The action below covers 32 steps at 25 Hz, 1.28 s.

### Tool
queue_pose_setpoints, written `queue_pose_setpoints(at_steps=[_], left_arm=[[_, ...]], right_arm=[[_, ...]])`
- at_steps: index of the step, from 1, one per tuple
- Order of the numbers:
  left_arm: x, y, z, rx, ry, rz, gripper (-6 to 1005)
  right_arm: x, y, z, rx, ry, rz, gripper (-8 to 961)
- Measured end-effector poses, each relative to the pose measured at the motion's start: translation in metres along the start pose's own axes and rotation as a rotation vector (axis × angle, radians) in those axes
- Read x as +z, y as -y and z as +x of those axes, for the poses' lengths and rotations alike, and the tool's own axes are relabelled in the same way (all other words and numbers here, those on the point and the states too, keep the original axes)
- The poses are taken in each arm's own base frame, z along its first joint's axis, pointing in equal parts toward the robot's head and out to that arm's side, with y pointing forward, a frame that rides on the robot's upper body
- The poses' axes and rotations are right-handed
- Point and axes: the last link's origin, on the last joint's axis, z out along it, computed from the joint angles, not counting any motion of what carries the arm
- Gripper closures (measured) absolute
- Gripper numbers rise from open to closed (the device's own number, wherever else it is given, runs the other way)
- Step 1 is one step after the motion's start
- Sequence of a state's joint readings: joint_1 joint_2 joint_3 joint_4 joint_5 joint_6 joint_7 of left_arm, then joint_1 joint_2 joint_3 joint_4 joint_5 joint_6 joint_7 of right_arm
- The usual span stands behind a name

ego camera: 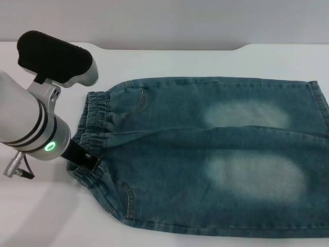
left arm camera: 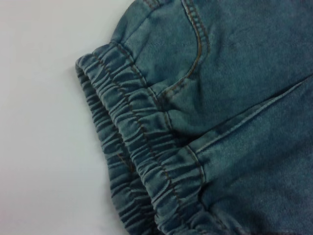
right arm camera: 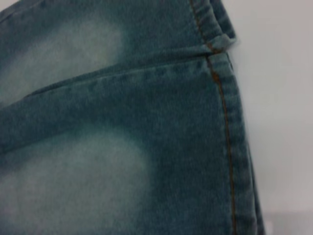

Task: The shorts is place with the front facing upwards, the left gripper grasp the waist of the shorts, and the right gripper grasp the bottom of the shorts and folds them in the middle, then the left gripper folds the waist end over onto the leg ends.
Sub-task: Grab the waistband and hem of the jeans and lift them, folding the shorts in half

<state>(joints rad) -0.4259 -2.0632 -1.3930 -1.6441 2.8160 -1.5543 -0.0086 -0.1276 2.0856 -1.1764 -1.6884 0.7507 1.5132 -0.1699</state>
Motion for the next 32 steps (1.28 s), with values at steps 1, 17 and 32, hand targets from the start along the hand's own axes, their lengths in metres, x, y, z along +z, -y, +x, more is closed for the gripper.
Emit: queue_pose_setpoints(at_steps=[1,17,32], left_arm=[[0.0,0.0,0.0,0.0,-0.001,0.0,960],[0.002,-0.001,0.003,0.009,-0.002,-0.006,959],[0.003,0.002,0.003,-0.003,-0.013,-0.004,961]], right_arm=[[0.001,-0.001,0.001,-0.002,-0.004,-0.002,373],[0.013,-0.007,0.003,-0.029,-0.047,-0.027,399],[0.017,-0.018,-0.001,-0.074,-0.072,-0.178,644]])
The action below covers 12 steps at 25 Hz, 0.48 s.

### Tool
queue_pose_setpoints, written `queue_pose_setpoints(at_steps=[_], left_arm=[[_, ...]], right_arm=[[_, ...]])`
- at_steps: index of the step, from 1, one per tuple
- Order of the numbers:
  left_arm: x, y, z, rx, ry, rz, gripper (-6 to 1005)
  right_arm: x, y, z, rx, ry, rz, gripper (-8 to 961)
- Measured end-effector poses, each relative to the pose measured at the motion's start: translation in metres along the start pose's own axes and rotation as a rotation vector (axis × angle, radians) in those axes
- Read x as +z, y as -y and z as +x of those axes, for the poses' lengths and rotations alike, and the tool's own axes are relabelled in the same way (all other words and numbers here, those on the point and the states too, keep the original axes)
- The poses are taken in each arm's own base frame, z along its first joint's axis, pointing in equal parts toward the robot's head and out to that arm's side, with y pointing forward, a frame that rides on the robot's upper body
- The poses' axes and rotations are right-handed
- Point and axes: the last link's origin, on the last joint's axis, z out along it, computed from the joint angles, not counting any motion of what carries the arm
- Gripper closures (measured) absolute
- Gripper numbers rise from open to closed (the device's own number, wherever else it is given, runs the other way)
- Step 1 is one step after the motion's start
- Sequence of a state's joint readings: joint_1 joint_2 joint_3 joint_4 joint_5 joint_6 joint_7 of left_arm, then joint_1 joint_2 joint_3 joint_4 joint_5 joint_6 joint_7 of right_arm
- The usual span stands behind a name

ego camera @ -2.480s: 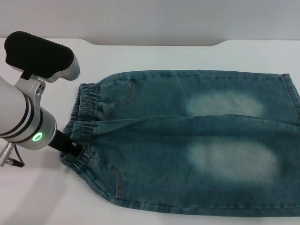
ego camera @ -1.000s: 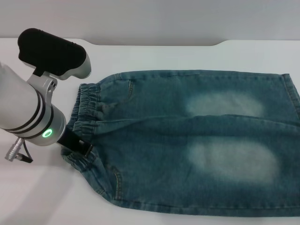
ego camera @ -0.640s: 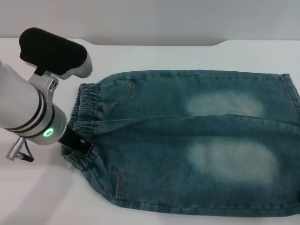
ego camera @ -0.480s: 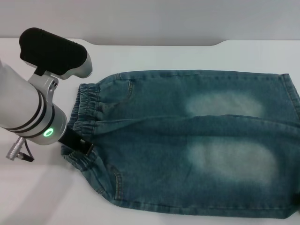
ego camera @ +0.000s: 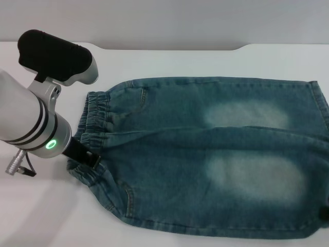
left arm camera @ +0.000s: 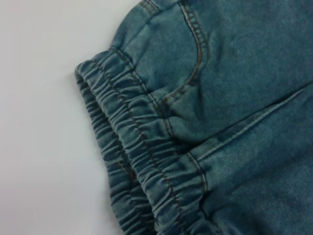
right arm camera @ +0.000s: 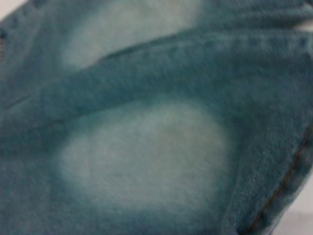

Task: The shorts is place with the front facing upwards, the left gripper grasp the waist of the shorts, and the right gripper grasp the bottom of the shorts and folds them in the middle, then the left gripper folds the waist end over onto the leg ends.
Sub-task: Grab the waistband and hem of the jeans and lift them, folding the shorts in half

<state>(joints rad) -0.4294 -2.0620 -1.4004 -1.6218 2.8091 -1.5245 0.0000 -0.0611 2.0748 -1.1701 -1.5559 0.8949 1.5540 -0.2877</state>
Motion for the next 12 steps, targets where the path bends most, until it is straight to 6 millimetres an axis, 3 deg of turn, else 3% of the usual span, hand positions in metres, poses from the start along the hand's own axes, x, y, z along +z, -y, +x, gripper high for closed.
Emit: queue_pose_setpoints(at_steps=[6,12], left_arm=[[-0.001,0.003,0.0,-0.013,-0.027,0.004,960],[-0.006,0.01,0.003,-0.041,-0.074,0.011,960]], right_arm=[[-0.014,-0.006,-0.011,-0.028,0.074,-0.034,856],[-0.034,-0.011,-0.025,-0.061,0.173,-0.056,864]])
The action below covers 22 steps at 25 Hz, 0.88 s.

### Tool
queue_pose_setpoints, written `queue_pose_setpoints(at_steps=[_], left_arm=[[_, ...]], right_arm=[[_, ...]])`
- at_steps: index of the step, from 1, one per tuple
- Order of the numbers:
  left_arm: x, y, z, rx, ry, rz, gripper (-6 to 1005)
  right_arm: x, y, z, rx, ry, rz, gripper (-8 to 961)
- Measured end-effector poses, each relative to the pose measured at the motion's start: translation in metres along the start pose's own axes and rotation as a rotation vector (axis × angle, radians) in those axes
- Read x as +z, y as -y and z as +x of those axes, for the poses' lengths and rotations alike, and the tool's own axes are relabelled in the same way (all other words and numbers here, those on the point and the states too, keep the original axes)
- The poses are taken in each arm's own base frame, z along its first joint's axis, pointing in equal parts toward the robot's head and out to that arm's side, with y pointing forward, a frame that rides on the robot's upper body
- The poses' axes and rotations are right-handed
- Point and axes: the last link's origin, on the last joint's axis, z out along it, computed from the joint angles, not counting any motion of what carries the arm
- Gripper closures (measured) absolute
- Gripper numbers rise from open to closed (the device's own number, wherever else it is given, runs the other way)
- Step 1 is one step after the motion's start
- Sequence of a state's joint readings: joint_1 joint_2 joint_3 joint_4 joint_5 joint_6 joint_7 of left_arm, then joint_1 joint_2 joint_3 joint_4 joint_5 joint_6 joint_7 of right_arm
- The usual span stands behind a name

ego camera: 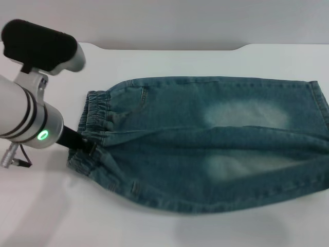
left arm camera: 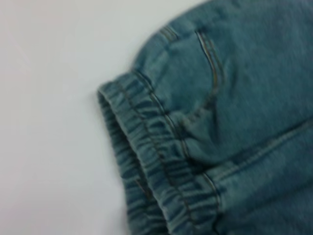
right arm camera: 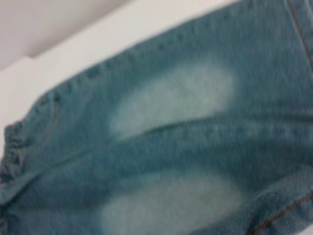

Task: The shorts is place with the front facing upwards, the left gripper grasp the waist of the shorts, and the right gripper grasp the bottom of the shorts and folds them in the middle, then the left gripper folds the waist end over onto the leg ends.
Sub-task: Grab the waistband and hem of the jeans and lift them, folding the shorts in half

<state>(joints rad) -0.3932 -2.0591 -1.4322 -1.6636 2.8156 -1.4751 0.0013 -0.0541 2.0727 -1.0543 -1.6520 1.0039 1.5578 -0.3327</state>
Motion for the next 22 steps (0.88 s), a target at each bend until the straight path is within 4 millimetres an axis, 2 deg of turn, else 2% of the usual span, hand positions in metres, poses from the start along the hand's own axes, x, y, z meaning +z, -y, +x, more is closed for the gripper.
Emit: queue_pose_setpoints(at_steps=[6,14,18,22], left_arm=[[-0.004,0.014,0.007,-0.037,-0.09,0.015,959],[-0.007,0.024,0.02,-0.061,-0.2,0.029,963],[-0.007,0.024,0.02,-0.061,-0.2,0.029,965],[-0.003,0.028,0.031,-0.07,-0.296,0.033,963]], right_arm=[[-0.016,-0.004,-0.021,-0.069,0.095,0.001,863],[-0.032,0.001,-0.05,-0.117,0.224,-0.003,864],[-0.029,0.006,-0.06,-0.127,0.257,-0.017,864],[-0.015,0.012,-0.068,-0.119,0.29,-0.061,864]])
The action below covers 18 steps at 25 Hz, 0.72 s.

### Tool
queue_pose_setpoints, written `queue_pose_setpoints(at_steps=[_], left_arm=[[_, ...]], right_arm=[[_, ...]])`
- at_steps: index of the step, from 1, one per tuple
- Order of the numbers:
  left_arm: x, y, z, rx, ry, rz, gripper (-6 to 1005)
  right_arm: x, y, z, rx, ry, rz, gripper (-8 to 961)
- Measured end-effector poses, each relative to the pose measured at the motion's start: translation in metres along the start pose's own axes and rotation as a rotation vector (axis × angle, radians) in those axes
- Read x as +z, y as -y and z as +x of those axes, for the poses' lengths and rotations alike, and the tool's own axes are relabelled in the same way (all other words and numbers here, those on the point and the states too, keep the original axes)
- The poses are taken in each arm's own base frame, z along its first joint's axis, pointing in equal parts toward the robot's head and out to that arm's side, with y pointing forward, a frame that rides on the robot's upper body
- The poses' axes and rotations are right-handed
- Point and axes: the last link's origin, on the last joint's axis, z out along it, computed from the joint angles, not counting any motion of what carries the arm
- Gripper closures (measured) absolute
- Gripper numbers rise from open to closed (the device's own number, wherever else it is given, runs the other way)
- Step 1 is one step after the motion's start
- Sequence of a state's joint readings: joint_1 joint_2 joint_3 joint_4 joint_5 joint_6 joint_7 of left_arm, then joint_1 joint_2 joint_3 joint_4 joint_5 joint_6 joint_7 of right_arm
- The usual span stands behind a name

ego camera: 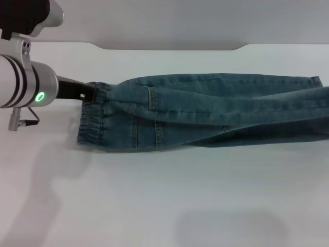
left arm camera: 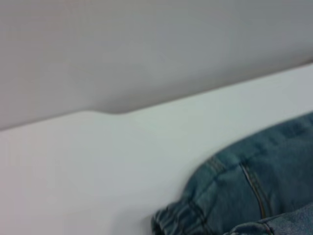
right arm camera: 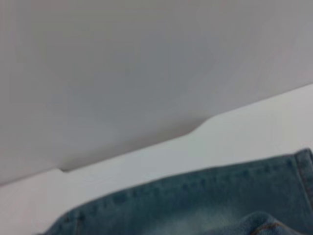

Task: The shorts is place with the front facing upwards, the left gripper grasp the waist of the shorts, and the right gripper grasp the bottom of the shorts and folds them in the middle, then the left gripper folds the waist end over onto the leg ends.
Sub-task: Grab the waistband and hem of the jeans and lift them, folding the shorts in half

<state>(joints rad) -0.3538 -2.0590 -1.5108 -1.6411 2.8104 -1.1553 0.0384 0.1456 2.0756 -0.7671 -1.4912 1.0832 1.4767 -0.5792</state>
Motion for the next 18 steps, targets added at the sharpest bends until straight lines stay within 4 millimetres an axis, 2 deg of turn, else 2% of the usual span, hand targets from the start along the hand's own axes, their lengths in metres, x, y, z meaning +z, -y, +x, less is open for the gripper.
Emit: queue_pose_setpoints(at_steps=[3,4,7,18], left_arm=[[0.006,0.001,0.002,-0.005,-0.034,0.0,961],[0.014,0.003,0.006,-0.006,-0.072,0.003,961],[0.017,0.003,0.008,-0.006,-0.091,0.003,959],[0.036,0.003,0.021,-0.008,-0.171,-0.011,952]], right_arm=[[0.009,0.008,-0.001,0.028,0.031,-0.032,863],[0.012,0.011,-0.002,0.029,0.04,-0.039,863],[0.016,0.016,-0.006,0.028,0.064,-0.048,863],[0.017,0.03,-0.018,0.01,0.144,0.002,864]])
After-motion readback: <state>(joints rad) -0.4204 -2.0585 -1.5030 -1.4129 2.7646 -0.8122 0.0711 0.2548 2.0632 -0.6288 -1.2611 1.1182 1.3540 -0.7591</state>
